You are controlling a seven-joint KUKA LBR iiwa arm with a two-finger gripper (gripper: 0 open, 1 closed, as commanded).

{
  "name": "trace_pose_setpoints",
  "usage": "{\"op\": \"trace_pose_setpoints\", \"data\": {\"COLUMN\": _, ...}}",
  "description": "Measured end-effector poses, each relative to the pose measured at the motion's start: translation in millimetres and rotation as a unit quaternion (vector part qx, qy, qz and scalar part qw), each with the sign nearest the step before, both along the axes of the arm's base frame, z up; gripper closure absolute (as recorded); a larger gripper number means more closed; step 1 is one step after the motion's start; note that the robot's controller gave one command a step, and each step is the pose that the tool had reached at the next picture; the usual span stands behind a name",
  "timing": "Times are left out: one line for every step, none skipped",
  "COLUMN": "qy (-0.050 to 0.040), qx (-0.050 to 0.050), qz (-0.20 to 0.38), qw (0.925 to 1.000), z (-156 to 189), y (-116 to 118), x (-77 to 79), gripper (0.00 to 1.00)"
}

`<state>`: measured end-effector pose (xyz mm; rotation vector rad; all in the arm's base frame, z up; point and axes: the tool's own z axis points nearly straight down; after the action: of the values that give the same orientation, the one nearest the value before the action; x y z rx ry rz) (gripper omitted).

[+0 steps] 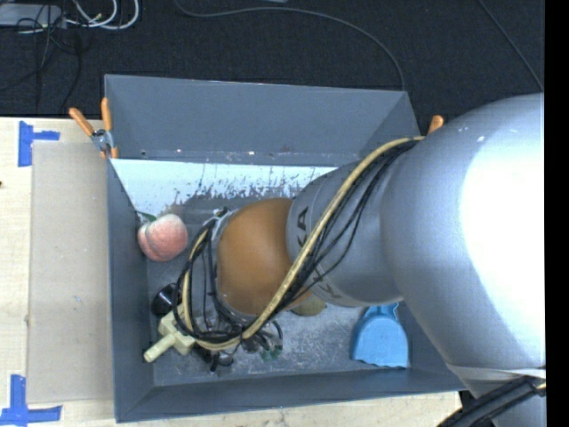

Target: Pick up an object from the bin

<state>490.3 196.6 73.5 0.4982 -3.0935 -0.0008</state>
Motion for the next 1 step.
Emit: {"op": "trace_pose_setpoints", "data": {"qy": 0.0028, "qx": -0.001, "qz": 0.000, "qw": 1.0000, "z": 6.9, "y": -0.6, "x": -1.5, "gripper": 1.00}}
